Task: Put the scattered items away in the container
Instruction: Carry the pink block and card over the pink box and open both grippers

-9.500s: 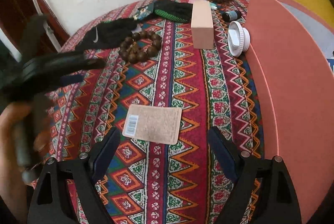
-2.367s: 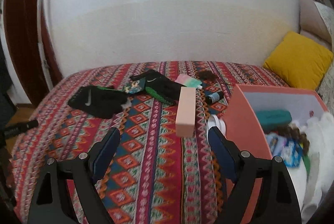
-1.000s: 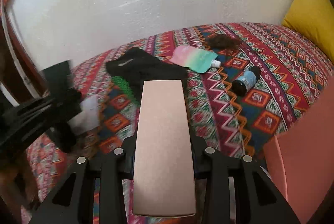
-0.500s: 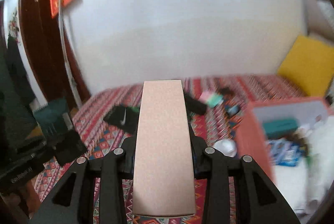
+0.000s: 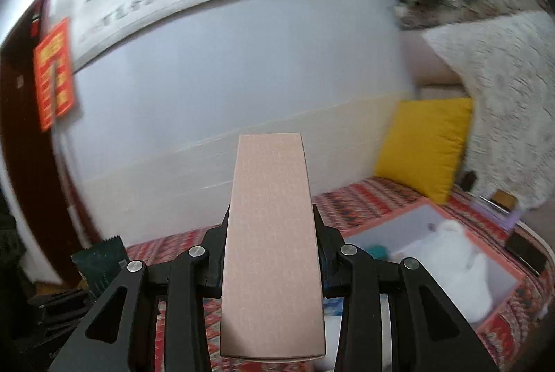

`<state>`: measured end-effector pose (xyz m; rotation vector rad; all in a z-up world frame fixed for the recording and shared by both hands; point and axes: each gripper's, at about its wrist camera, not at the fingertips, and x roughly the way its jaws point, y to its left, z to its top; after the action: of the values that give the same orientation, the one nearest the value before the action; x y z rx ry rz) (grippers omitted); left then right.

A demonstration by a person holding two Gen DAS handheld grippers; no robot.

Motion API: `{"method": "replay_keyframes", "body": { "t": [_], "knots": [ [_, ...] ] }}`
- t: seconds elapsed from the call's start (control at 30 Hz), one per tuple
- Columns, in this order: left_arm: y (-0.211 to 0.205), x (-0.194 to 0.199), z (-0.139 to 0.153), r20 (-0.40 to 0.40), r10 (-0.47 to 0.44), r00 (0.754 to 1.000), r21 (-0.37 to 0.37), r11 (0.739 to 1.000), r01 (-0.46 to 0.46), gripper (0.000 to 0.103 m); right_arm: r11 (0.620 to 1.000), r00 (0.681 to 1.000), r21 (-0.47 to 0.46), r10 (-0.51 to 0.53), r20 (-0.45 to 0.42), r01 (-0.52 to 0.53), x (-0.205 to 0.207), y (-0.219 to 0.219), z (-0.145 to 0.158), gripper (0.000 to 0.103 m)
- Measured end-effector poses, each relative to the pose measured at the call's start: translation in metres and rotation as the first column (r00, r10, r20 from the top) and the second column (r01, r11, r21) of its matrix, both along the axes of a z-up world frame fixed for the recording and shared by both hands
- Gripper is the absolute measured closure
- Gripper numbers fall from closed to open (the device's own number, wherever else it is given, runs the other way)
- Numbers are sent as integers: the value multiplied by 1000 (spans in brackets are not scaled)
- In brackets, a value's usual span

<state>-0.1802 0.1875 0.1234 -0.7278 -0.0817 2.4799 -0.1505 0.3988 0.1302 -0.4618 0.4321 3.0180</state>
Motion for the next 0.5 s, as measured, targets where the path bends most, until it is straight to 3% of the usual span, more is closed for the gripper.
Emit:
{"method": "replay_keyframes", "body": {
  "t": [0.2,0.43,0.5],
  "knots": [
    [90,-32,-1,55,-101,993,-55,993,104,98,991,992,-61,-120,47,123,-3,67,-12,64],
    [159,-66,-38,148,-119,982,-139,980,139,95,969,979,-165,-165,119,183,-16,126,-46,64],
    [173,-74,-49,199,-121,973,-162,975,154,80,966,976,-195,-136,169,169,-25,135,-57,62]
  ]
}}
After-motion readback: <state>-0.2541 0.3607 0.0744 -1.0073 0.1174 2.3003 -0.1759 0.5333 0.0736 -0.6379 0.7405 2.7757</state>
